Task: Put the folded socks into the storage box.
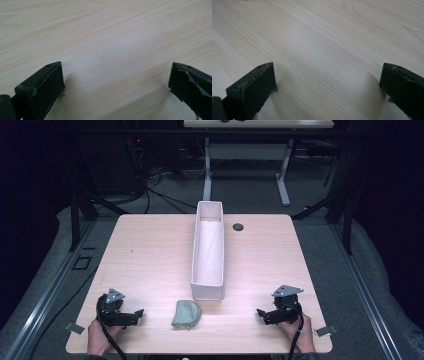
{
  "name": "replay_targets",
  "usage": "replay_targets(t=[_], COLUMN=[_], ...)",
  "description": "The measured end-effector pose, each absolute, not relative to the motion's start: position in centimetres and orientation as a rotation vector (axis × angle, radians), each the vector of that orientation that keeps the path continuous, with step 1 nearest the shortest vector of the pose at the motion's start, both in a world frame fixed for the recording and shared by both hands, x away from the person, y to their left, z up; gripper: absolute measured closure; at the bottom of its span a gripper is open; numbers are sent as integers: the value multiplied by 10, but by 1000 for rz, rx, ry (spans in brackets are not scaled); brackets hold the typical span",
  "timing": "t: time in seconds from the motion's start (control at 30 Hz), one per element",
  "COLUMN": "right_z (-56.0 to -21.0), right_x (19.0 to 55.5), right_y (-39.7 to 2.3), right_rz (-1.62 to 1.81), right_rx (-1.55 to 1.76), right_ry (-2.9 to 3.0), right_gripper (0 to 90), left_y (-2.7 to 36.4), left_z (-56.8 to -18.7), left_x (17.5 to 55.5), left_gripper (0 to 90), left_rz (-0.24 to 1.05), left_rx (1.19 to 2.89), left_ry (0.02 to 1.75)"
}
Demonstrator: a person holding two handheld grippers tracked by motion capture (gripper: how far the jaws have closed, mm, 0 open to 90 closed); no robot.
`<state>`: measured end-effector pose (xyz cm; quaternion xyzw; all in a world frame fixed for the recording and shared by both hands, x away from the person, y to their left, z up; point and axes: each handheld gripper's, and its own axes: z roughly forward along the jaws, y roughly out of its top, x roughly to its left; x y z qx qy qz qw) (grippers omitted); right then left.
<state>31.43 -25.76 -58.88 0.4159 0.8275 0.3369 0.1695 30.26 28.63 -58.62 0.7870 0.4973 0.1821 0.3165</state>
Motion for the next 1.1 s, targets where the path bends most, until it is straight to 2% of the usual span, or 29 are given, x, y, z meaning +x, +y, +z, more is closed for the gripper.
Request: replay_targets(t=[0.33, 0.7, 1.1], right_z=[-589, -589, -589], right_x=[314, 314, 314], right_y=[-258, -258, -258], right_rz=[955, 955, 957], right_rx=[1180, 1180, 1179], right_ry=[2350, 2350, 2349], right_gripper=[0, 0, 0], left_y=[268, 242, 210], left_z=[-573, -558, -548], left_x=[292, 283, 283], left_gripper=[1, 2, 1], left_rz=[383, 372, 293], left_rx=[2081, 2098, 2129], left_ry=[1293, 1221, 1147])
